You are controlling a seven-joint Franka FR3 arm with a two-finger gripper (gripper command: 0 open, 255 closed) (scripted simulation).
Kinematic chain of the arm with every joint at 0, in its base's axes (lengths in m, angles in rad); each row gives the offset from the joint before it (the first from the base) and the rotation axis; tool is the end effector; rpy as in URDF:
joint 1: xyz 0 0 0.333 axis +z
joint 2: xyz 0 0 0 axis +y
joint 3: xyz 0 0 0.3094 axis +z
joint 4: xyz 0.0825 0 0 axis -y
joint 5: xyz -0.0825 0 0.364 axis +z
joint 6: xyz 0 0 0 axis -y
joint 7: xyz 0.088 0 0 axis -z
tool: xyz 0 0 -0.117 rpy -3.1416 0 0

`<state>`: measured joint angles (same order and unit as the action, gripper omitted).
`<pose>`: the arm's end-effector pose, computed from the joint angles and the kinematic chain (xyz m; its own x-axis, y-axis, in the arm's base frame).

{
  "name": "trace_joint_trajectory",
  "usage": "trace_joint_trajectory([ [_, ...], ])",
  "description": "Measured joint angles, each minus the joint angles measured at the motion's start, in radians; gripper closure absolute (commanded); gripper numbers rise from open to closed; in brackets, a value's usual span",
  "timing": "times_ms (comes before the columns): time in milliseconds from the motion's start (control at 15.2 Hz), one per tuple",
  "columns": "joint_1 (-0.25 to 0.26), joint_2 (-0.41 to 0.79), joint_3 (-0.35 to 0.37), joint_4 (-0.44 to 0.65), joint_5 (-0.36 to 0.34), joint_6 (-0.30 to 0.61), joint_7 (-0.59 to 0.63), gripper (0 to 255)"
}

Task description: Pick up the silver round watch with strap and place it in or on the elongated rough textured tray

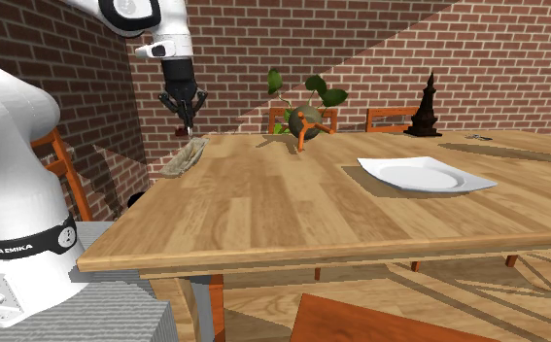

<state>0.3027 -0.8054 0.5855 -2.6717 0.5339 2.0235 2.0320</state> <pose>0.1888 0.2789 0.4339 0.0763 -0.9894 -0.1235 -0.9963 -0.0709 -0.0478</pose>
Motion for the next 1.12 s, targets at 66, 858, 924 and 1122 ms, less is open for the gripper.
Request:
trace_joint_trajectory([
  [66, -0.001, 0.008, 0.007, -0.009, 0.005, 0.017, -0.003, 255],
  [858, 0.003, 0.016, 0.018, -0.028, 0.016, 0.045, -0.005, 0],
  [924, 0.003, 0.016, 0.018, -0.028, 0.016, 0.045, -0.005, 0],
  [1122, 0.002, -0.007, -0.005, -0.003, -0.001, -0.004, -0.002, 0],
])
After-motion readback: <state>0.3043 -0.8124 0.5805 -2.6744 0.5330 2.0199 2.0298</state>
